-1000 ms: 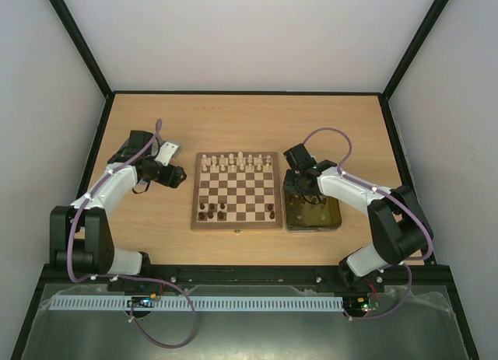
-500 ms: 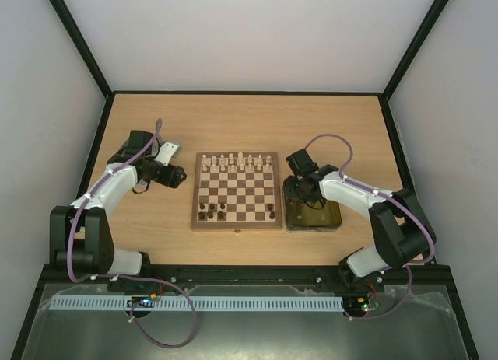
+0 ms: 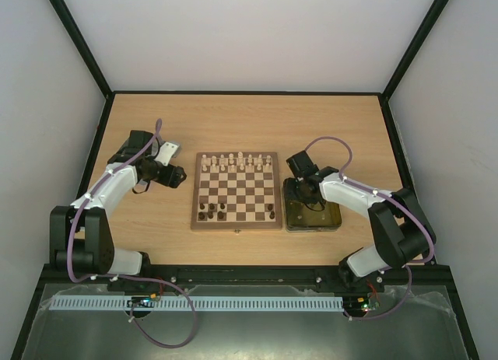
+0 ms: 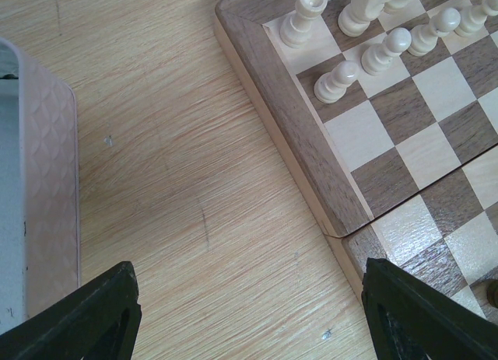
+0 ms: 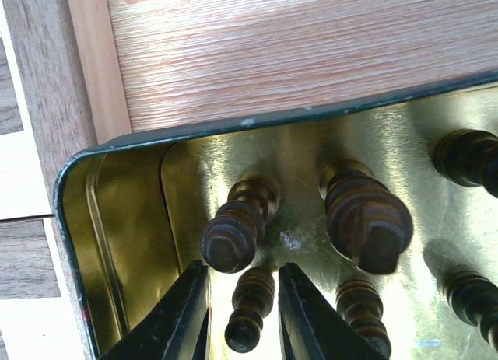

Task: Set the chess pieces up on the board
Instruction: Pick up the chess piece from the storage box.

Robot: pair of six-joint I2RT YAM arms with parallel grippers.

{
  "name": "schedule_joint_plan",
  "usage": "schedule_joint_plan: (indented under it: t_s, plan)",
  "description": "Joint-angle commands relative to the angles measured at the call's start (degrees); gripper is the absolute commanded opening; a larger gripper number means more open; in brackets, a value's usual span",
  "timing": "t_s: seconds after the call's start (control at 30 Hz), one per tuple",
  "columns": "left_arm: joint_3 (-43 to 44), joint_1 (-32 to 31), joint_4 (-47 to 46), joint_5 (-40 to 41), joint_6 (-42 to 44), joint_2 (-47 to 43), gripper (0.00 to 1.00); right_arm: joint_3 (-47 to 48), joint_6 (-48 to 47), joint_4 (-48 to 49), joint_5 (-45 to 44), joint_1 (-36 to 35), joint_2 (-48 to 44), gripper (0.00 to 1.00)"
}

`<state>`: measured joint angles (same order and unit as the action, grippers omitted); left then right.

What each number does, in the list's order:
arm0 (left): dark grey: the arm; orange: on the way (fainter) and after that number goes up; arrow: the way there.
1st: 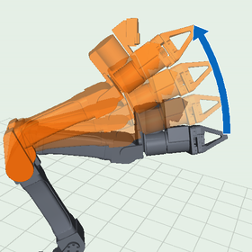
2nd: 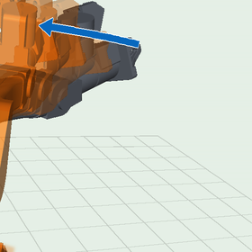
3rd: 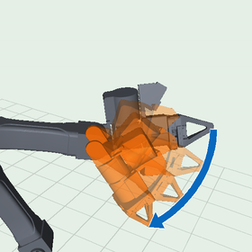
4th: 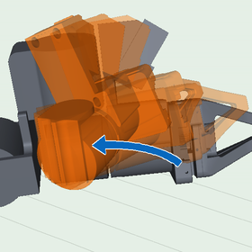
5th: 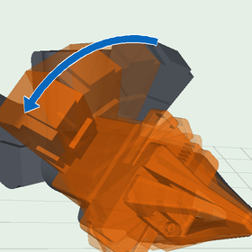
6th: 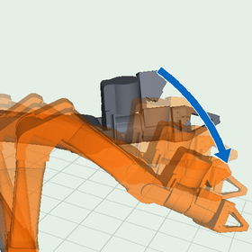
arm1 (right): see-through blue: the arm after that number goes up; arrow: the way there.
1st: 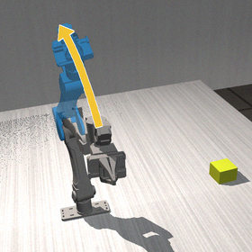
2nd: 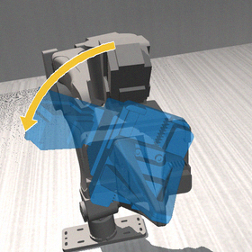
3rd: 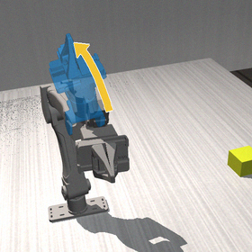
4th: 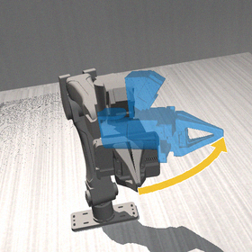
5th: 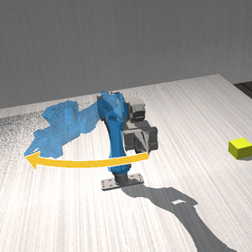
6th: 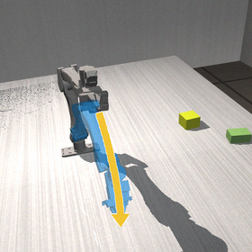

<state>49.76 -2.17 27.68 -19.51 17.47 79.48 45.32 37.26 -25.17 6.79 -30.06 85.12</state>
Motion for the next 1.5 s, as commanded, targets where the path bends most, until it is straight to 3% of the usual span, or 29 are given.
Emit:
schedule_joint_plan:
  t_s: [0.0,0.27,0.73,1.47]
  plan:
    - [-0.4,0.4,0.2,-0.6,0.0,-0.3,0.79,-0.8,-0.6,0.9,0.7,0.2,-0.4,0.23]
    - [-0.5,0.4,0.0,-0.5,0.0,-0.5,0.79,-1.9,-0.6,1.2,0.9,0.2,0.0,0.22]
    - [-0.4,0.4,-0.2,-0.5,-0.1,-0.1,0.79,-1.6,-0.5,0.4,-0.5,0.2,-0.8,0.09]
    - [-0.4,0.4,-0.1,-0.7,-0.1,-0.3,0.79,6.2,-2.1,-12.9,-4.2,-1.9,-11.3,0.02]
